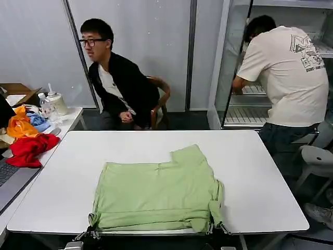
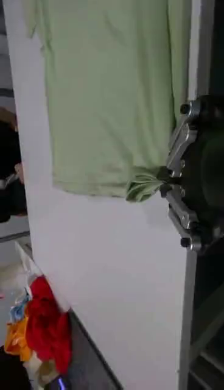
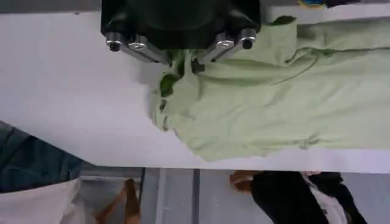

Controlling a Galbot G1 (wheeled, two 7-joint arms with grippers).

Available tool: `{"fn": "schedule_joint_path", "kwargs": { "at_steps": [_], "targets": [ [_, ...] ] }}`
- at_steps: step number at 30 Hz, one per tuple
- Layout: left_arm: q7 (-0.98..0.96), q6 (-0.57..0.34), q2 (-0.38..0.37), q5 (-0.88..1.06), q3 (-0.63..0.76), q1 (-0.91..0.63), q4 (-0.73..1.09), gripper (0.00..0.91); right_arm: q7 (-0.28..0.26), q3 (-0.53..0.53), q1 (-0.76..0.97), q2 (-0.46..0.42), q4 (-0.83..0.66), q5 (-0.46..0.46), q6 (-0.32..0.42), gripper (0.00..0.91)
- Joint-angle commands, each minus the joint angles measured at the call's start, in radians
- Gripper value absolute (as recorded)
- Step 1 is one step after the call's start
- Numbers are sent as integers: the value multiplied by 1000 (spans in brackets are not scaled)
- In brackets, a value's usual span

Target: Fold and organize the clothes.

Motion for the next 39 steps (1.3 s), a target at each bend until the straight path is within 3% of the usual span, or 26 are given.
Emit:
{"fn": "schedule_joint_path", "kwargs": {
  "at_steps": [1, 2, 3, 4, 30, 39],
  "targets": [
    [-3, -3, -3, 1, 2, -10, 1, 20, 4, 6, -148, -4, 1, -6, 5, 0],
    [-3, -3, -4, 1, 3, -10, 0, 101, 5, 5, -146, -4, 1, -6, 5, 0],
    [-1, -3, -6, 1, 6, -12, 3, 655, 4, 4, -144, -3, 1, -6, 5, 0],
    [-1, -4, -7, 1, 7, -13, 3, 907, 4, 4, -142, -3, 0, -6, 5, 907],
    [4, -3, -7, 7, -4, -62, -23, 907, 6, 43, -88, 10, 85, -47, 5, 907],
    [-2, 1, 9, 10, -21, -95, -53, 907, 4, 86, -32, -4, 143, -48, -34, 907]
  ]
}}
